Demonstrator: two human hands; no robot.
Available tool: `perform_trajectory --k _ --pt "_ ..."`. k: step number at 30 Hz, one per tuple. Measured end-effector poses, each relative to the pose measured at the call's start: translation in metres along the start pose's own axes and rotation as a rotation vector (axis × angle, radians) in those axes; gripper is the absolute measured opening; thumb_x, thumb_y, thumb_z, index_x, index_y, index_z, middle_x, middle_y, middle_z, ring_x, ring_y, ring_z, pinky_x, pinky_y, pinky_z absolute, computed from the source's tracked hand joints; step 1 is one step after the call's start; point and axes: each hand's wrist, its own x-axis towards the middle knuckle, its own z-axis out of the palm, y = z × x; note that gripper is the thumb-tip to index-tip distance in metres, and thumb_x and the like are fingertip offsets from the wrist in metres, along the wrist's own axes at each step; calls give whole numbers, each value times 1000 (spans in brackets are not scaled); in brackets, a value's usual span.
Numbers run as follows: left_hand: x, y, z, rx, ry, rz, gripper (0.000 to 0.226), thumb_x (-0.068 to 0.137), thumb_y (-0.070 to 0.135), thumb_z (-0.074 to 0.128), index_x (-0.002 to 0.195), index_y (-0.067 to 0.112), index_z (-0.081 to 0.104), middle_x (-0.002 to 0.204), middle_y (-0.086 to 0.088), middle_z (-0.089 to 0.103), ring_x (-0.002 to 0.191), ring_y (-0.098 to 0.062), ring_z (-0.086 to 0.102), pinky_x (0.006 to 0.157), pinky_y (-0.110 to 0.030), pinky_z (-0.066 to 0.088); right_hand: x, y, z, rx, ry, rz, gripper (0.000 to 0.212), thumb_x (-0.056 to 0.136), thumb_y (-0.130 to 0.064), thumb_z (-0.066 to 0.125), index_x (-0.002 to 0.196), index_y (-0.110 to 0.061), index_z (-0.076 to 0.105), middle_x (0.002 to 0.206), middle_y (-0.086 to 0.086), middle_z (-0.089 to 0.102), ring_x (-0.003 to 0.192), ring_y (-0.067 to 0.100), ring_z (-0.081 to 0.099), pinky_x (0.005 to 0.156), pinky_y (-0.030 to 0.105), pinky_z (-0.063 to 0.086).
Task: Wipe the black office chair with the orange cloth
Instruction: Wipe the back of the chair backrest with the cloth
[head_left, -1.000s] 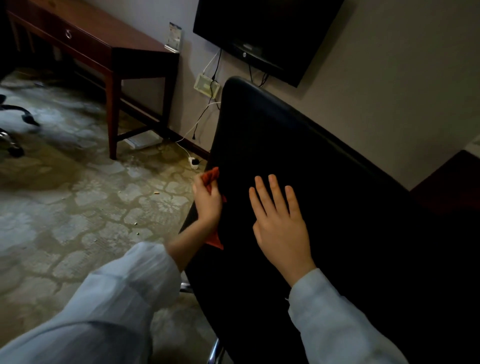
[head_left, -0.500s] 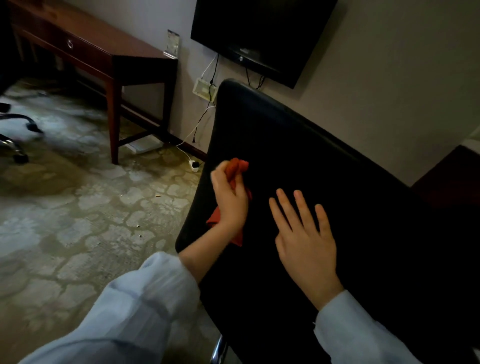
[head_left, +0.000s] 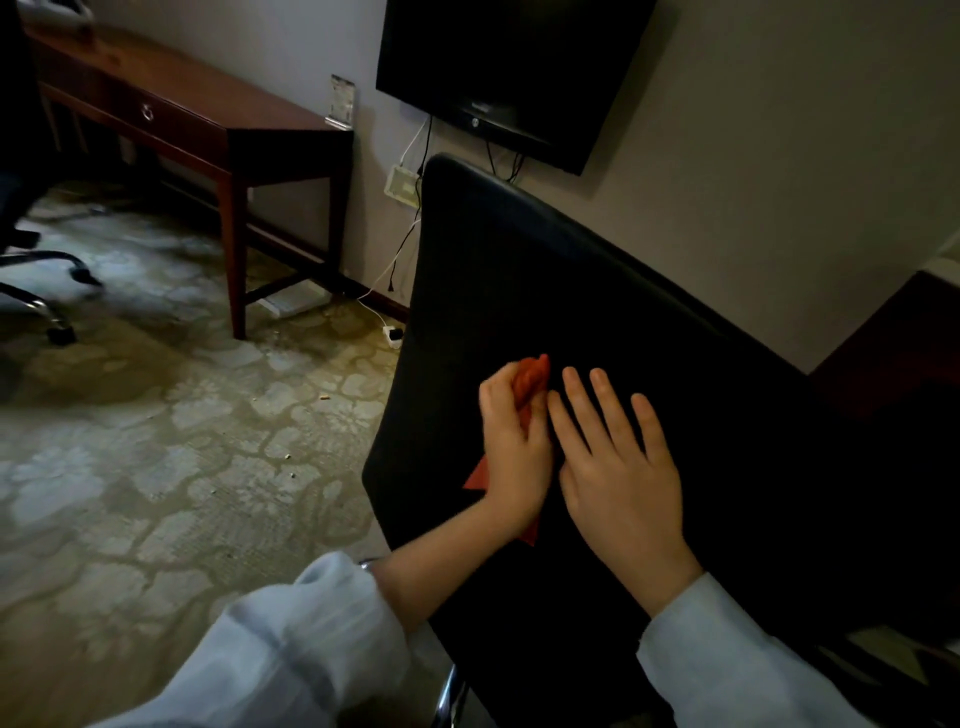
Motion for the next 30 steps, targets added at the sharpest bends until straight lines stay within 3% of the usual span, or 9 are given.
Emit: perform_trajectory --k 3,5,8,10,13,15,21,25,30 --pt "15 8 1 1 -21 101 42 92 2 51 110 38 42 119 -3 47 111 -9 53 95 -24 46 -6 7 0 -1 2 3 56 76 -22 58 130 -7 56 144 13 44 136 25 26 116 38 -3" --pt "28 2 -3 -12 -7 107 44 92 0 49 110 39 42 119 -6 48 110 -11 54 95 -25 47 -9 10 -1 -13 -4 -3 62 71 -23 64 131 -7 55 144 12 44 136 25 27 116 38 -3" --pt "57 -3 -10 -67 76 -43 33 94 1 47 110 30 45 120 -9 50 101 2 56 85 -7 44 -14 10 -4 -9 16 6 62 71 -23 66 130 -9 56 144 11 45 136 24 27 116 39 -5" --pt "80 -10 -15 -51 122 -119 23 95 4 45 111 22 45 122 -10 51 97 3 55 83 -4 43 -17 9 -6 0 27 6 63 70 -24 68 130 -8 56 143 12 46 135 25 28 116 39 -4" --pt "100 -32 -25 -32 150 -173 19 97 8 45 113 18 47 125 -12 52 99 2 54 95 -18 45 -19 0 -9 25 23 -11 64 68 -27 71 128 -8 58 140 14 49 134 27 28 116 40 -2" --pt "97 -47 -30 -4 121 -261 21 97 13 46 118 18 47 126 -10 50 101 -5 56 91 -26 49 -21 -5 -12 48 22 -11 64 67 -28 74 126 -7 59 137 15 51 133 28 29 115 41 1" --pt "25 -62 -32 9 39 -456 14 98 19 45 106 30 44 122 -8 51 95 -11 58 73 -21 48 -26 -14 -20 82 1 2 61 64 -27 75 119 -4 64 131 18 56 128 32 47 114 41 4" --pt "4 -32 -18 -89 -29 -350 16 97 16 46 101 31 46 119 -8 51 97 -9 57 70 -12 48 -24 -14 -21 107 -23 12 62 61 -25 78 117 -1 64 129 20 57 126 34 49 113 41 3" --pt "22 -3 -4 -91 -55 -72 21 96 8 47 113 21 44 117 -10 51 105 -8 55 85 -9 44 -28 -6 -17 65 -64 1 64 63 -27 77 120 0 62 133 20 54 130 34 44 115 42 1"
